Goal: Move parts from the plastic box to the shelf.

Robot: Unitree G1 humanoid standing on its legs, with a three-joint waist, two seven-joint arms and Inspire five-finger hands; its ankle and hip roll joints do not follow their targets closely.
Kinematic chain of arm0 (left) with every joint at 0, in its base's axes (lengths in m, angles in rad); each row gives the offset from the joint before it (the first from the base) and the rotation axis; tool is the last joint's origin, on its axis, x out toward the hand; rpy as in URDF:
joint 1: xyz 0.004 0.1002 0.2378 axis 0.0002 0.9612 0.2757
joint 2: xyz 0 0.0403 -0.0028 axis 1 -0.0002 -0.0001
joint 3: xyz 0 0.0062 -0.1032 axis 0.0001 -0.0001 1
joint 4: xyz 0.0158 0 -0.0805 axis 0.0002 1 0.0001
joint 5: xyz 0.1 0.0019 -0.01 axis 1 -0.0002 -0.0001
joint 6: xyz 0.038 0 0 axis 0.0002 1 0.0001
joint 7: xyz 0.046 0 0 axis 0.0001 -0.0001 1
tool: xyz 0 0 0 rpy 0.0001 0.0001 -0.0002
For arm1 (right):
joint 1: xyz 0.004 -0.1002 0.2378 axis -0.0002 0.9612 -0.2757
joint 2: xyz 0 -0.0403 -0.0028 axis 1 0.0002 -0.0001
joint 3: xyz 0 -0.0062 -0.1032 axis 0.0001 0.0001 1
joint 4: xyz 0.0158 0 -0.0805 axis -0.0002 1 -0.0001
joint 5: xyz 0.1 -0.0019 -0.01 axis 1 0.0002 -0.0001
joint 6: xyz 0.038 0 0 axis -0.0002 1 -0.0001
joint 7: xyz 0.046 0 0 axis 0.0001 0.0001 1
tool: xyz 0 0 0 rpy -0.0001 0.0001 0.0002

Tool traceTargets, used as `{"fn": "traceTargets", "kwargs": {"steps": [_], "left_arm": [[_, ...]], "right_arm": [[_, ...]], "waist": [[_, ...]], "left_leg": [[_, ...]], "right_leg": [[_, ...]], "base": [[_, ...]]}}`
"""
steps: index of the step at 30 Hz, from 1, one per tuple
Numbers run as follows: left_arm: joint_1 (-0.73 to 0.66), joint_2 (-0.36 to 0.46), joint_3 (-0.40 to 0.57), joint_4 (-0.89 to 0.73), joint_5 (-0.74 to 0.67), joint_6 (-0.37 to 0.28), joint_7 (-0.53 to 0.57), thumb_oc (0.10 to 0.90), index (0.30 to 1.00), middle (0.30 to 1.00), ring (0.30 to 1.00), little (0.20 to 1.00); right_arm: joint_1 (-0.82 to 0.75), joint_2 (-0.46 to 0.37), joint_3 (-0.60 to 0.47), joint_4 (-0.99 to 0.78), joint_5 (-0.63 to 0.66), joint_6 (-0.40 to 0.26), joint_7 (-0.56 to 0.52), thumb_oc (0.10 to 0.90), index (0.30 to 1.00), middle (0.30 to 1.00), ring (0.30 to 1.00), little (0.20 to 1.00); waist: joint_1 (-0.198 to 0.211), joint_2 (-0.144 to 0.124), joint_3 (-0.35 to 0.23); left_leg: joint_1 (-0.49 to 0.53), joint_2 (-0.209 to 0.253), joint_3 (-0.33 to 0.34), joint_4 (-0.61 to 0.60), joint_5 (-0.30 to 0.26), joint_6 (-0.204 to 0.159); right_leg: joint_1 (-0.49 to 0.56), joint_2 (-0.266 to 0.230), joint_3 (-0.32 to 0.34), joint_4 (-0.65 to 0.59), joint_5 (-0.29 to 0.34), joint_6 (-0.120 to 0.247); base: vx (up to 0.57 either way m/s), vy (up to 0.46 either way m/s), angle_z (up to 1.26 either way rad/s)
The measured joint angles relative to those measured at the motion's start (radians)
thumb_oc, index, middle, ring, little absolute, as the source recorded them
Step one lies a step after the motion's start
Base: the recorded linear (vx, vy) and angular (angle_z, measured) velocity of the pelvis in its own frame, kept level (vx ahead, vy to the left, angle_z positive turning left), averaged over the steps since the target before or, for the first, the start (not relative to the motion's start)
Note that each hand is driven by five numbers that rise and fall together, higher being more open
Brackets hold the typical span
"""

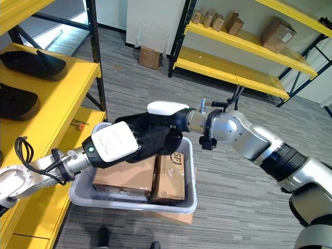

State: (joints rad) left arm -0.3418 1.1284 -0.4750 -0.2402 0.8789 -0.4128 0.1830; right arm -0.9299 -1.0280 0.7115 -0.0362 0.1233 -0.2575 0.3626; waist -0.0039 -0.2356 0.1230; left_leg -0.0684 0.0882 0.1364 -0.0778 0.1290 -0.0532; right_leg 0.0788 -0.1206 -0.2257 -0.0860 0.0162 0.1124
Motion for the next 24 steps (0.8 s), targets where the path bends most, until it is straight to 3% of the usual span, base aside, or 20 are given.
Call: {"fn": "traceTargets", "kwargs": {"steps": [2, 4, 8, 11, 13, 15, 18, 19, 24], "left_arm": [[0.088, 0.001, 0.039, 0.002, 0.002, -0.005, -0.001, 0.4, 0.3, 0.3, 0.3, 0.3], [0.125, 0.01, 0.042, 0.01, 0.009, -0.003, -0.01, 0.4, 0.3, 0.3, 0.3, 0.3], [0.217, 0.03, 0.093, 0.01, 0.01, -0.01, -0.02, 0.4, 0.3, 0.3, 0.3, 0.3], [0.321, 0.031, 0.195, 0.004, 0.009, -0.015, -0.021, 0.4, 0.3, 0.3, 0.3, 0.3], [0.328, 0.031, 0.204, 0.01, 0.01, -0.012, -0.022, 0.4, 0.3, 0.3, 0.3, 0.3], [0.39, 0.025, 0.284, -0.016, 0.008, -0.024, -0.021, 0.4, 0.3, 0.3, 0.3, 0.3], [0.409, 0.022, 0.311, -0.012, 0.005, -0.022, -0.021, 0.4, 0.3, 0.3, 0.3, 0.3], [0.44, 0.007, 0.357, -0.028, 0.002, -0.029, -0.022, 0.4, 0.3, 0.3, 0.3, 0.3], [0.506, -0.073, 0.466, -0.064, -0.012, -0.03, -0.021, 0.4, 0.3, 0.3, 0.3, 0.3]], "right_arm": [[0.099, -0.011, -0.161, -0.114, 0.041, -0.027, -0.019, 0.9, 1.0, 1.0, 1.0, 1.0], [0.116, -0.035, -0.202, -0.171, 0.069, -0.052, -0.034, 0.9, 1.0, 1.0, 1.0, 1.0], [0.289, -0.104, -0.381, -0.311, 0.099, -0.09, -0.031, 0.9, 1.0, 1.0, 1.0, 1.0], [0.521, -0.121, -0.568, -0.365, 0.126, -0.107, -0.024, 0.9, 1.0, 1.0, 1.0, 1.0], [0.568, -0.133, -0.592, -0.358, 0.134, -0.105, -0.021, 0.9, 1.0, 1.0, 1.0, 1.0], [0.741, -0.105, -0.738, -0.389, 0.135, -0.11, -0.013, 0.9, 1.0, 1.0, 1.0, 1.0], [0.803, -0.097, -0.77, -0.37, 0.134, -0.09, -0.013, 0.9, 1.0, 1.0, 1.0, 1.0], [0.871, -0.041, -0.828, -0.38, 0.131, -0.09, -0.013, 0.9, 1.0, 1.0, 1.0, 1.0], [0.966, 0.152, -0.861, -0.266, 0.108, -0.063, -0.046, 0.9, 1.0, 1.0, 1.0, 1.0]], "waist": [[-0.006, 0.004, 0.0], [-0.017, 0.01, 0.0], [-0.022, 0.017, 0.0], [-0.025, 0.028, -0.005], [-0.031, 0.041, -0.012], [-0.034, 0.053, -0.016], [-0.049, 0.076, -0.03], [-0.048, 0.078, -0.031], [-0.046, 0.105, -0.042]], "left_leg": [[0.001, -0.002, 0.003, 0.0, -0.002, 0.001], [0.003, -0.003, 0.005, 0.0, -0.002, 0.001], [0.006, -0.004, 0.01, 0.0, -0.004, 0.003], [0.017, -0.004, 0.021, 0.0, -0.01, 0.003], [0.017, -0.005, 0.024, -0.001, -0.011, 0.004], [0.016, -0.005, 0.024, -0.001, -0.016, 0.005], [0.017, -0.006, 0.027, -0.001, -0.015, 0.005], [0.017, -0.006, 0.028, -0.001, -0.016, 0.005], [0.019, -0.004, 0.029, -0.001, -0.017, 0.005]], "right_leg": [[0.0, -0.002, 0.002, 0.0, 0.0, 0.0], [-0.001, -0.003, 0.003, 0.0, 0.0, 0.0], [0.0, -0.005, 0.01, 0.0, 0.0, 0.0], [0.001, -0.007, 0.023, 0.0, 0.0, 0.0], [0.002, -0.009, 0.026, 0.0, 0.0, 0.0], [0.001, -0.009, 0.026, 0.0, 0.0, 0.0], [0.0, -0.01, 0.028, 0.0, 0.0, 0.0], [0.0, -0.009, 0.029, 0.0, 0.0, 0.0], [0.0, -0.009, 0.03, 0.0, -0.002, 0.001]], "base": [[0.0, 0.002, -0.02], [0.0, 0.0, 0.0], [0.0, 0.001, -0.03], [0.0, 0.001, -0.11], [0.01, 0.001, -0.04], [0.0, 0.0, 0.0], [0.0, -0.013, -0.03], [0.0, -0.036, -0.05], [-0.01, -0.049, -0.01]]}}
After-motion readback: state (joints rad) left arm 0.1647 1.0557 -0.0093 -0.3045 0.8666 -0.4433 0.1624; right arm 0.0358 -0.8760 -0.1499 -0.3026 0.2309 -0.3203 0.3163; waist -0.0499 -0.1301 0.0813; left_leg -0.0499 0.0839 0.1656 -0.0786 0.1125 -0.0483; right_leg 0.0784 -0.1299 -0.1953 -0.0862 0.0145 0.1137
